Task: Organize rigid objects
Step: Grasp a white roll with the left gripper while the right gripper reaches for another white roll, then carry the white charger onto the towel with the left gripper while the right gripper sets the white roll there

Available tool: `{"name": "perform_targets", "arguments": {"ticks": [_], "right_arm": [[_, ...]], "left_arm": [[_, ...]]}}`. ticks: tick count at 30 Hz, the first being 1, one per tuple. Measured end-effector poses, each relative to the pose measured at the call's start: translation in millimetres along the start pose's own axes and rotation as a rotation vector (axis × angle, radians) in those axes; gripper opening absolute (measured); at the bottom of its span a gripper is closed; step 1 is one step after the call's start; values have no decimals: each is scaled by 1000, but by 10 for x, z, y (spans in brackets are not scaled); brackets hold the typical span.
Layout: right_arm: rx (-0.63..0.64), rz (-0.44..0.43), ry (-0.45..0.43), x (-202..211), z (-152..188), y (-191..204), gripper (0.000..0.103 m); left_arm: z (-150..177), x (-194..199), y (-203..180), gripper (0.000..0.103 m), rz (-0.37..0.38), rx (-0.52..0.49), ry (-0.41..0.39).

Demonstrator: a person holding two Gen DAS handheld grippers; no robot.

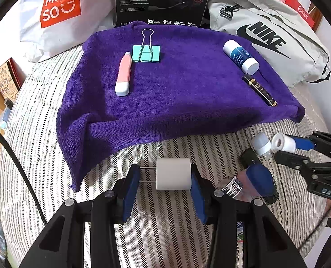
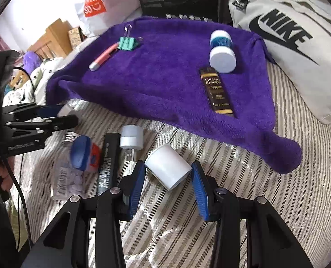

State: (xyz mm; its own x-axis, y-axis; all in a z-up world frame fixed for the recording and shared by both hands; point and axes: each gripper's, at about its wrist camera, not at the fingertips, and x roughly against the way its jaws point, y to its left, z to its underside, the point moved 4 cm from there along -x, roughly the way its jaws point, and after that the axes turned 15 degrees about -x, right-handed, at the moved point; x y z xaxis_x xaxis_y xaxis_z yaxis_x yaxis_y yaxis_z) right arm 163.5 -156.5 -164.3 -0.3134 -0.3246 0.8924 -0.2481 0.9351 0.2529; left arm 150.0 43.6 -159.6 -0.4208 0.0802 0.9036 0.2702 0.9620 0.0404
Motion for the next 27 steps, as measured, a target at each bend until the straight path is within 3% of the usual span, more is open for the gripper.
{"name": "perform_targets", "arguments": {"ticks": [15,27], "right_arm": [[-24,-3,-45,406,-24,-55,42],[-37,-31,-86,543,-283,-24,42]], "left_arm": [[142,181,147,42,-7,32,-31],[-12,494,317,42,-56,24,-86]]}}
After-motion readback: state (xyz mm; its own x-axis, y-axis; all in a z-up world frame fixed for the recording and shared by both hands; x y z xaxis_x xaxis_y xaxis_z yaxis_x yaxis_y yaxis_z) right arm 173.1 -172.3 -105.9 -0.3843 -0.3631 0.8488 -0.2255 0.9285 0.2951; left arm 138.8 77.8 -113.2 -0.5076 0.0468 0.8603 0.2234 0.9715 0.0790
